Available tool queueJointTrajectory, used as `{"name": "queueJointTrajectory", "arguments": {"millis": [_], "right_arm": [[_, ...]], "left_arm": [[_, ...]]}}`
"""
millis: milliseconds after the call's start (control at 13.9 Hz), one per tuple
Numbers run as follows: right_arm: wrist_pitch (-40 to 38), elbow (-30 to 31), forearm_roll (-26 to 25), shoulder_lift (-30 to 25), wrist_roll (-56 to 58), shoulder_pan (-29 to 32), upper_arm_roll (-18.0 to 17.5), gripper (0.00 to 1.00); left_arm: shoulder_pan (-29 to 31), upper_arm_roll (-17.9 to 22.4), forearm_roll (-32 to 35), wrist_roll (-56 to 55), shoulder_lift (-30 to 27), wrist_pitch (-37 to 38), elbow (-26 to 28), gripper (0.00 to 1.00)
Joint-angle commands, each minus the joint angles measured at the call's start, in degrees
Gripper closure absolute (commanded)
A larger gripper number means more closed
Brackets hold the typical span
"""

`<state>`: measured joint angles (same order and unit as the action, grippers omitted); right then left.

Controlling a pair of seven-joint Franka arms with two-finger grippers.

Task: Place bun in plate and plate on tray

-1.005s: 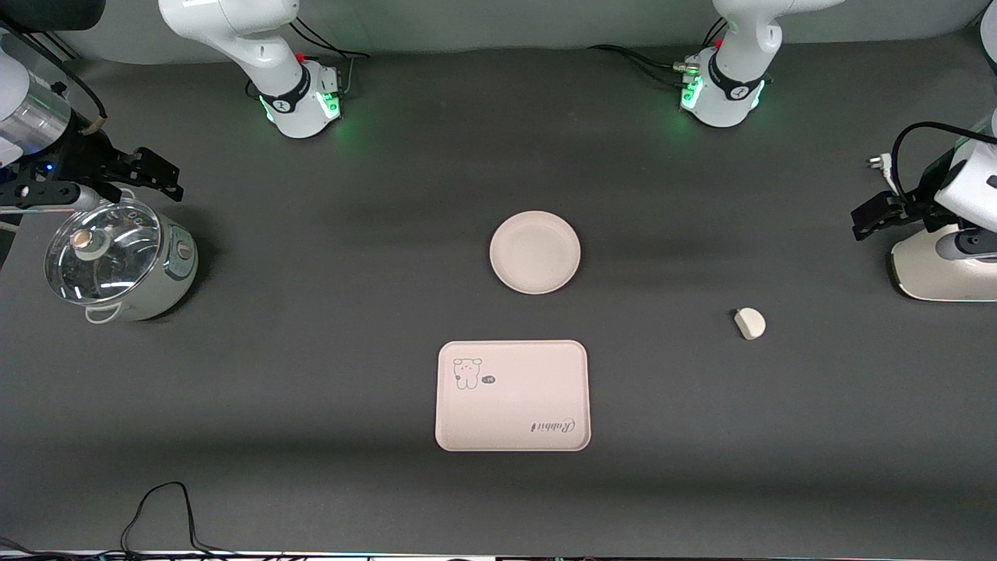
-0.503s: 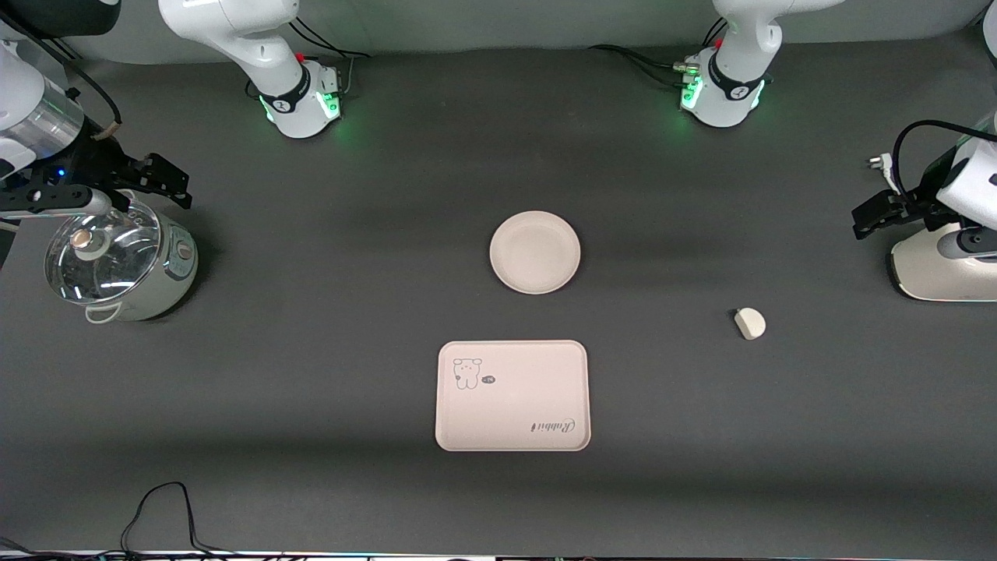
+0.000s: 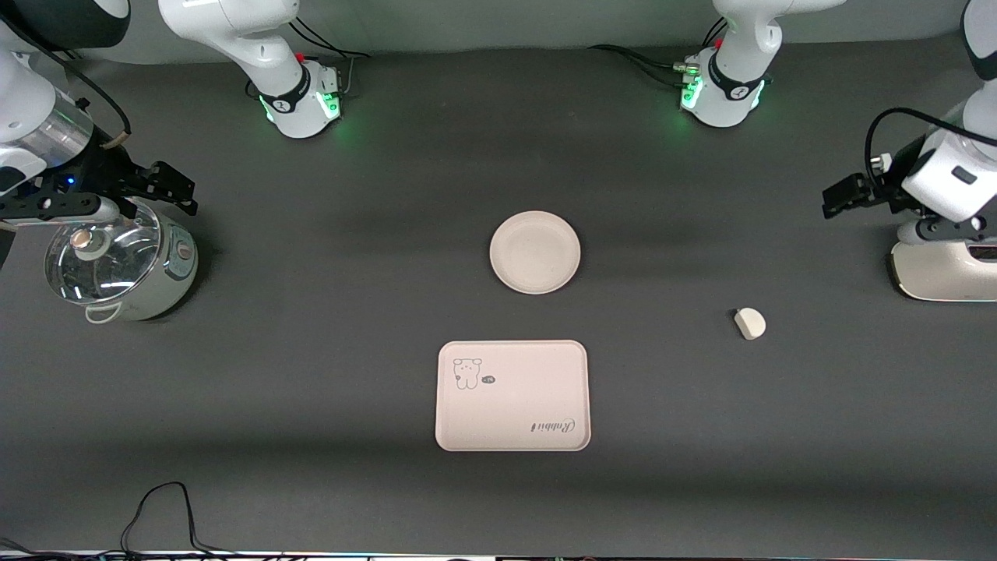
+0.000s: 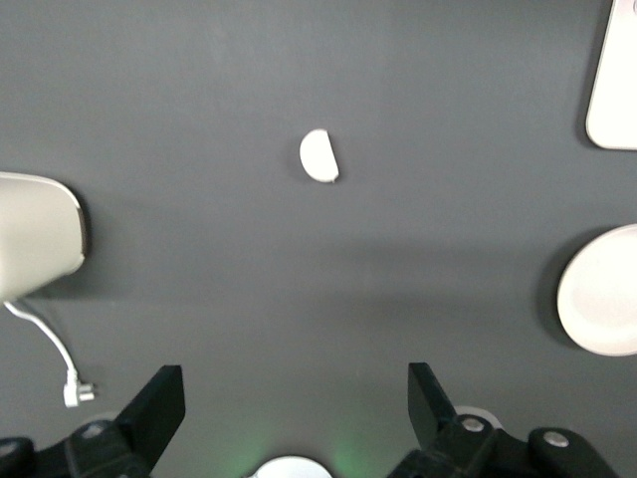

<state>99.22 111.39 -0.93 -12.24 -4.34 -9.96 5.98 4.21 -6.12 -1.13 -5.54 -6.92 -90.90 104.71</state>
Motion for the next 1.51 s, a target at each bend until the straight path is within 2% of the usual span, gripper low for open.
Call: {"name": "queueJointTrajectory", "arguments": {"millis": [0,72,215,431,574,790,1077,1436], "right_arm": [[1.5,3.6,1.4,-3.3,0.4,-0.5,0.8,0.0],[1.8,4.1,1.4,-3.4,0.4,-0.5,0.9,0.0],[2.2,4.4,1.4,-3.3,0.5,-0.6,0.9,0.0],[2.6,4.9,1.4,-3.2,0.5,-0.6,0.9,0.0],[2.6,4.9,1.3,-3.1,0.6,-0.5,0.9,0.0],[2.9,4.5,1.3,-2.0,0.3,-0.5,1.7,0.0],[2.2,1.9,1.2,-0.6,-0.4,-0.2,2.5,0.0],[0.3,-6.7,0.5,7.7,-0.7,-0.1,2.4,0.0]], "left_arm": [[0.3,0.2,-1.2,0.1,-14.5,-2.3,14.7,0.0],[0.3,0.2,-1.2,0.1,-17.5,-3.1,17.9,0.0],[0.3,0.2,-1.2,0.1,-19.9,-3.0,20.3,0.0],[0.3,0.2,-1.2,0.1,-19.4,-3.4,21.0,0.0],[0.3,0.2,-1.2,0.1,-18.0,-7.3,23.0,0.0],[0.3,0.2,-1.2,0.1,-11.4,-13.0,23.0,0.0],[0.3,0.2,-1.2,0.0,2.1,-26.8,23.0,0.0],[0.2,0.2,-1.2,-1.0,17.0,-42.1,22.1,0.0]]}}
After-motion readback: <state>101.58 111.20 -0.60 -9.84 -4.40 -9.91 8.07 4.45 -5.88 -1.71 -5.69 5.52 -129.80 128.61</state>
